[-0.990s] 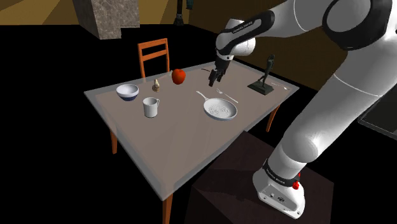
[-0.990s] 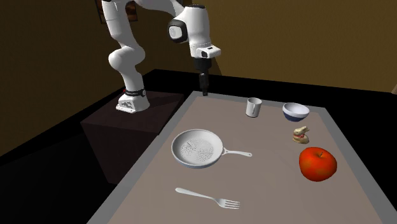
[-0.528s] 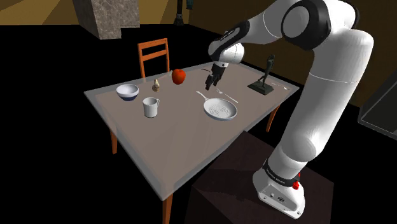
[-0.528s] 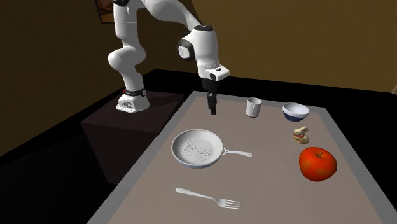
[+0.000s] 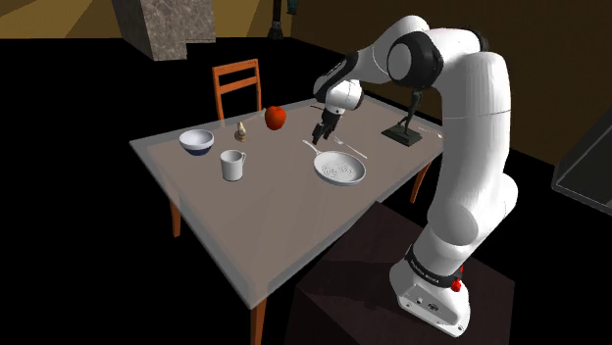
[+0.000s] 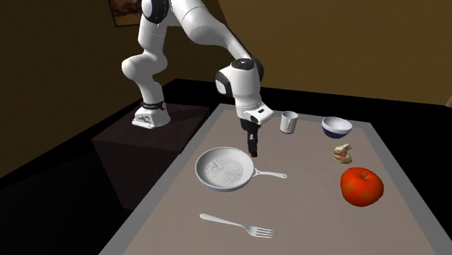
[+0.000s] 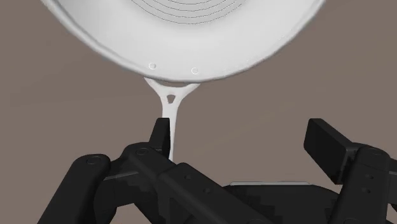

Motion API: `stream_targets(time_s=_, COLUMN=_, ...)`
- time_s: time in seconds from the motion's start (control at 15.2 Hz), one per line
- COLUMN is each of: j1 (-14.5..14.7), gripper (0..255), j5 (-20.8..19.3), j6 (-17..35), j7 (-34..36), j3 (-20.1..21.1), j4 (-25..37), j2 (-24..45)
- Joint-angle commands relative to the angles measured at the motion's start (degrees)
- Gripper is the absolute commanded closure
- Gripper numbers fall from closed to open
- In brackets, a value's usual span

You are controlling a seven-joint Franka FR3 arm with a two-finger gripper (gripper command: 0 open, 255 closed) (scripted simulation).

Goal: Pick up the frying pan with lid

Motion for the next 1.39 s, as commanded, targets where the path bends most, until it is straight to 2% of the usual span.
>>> stream_targets(time_s=0.0, j1=-1.73, gripper=0, j5=1.9, j6=-0.09, j7=-1.28, j3=1.08, j4=4.14, j2=4.39)
stream_targets(time_s=0.33, j1=-5.72, gripper=0, j5=4.47, j6=-1.87, j7=-2.59, j3=3.17, j4=16.02, j2=15.1)
stream_targets(time_s=0.92, j1=-6.56, gripper=0, j5=5.84, j6=1.09, j7=-4.04, j3=4.47, j4=17.32, j2=19.4)
stream_targets(time_s=0.99, j1=-6.55, gripper=255, j5=5.83, j6=1.08, j7=-4.02, j3=4.47, j4=17.33, j2=19.39)
stream_targets(time_s=1.32, j1=-6.56, gripper=255, j5=5.85, j6=1.11, j7=-4.04, j3=4.48, j4=17.32, j2=19.42)
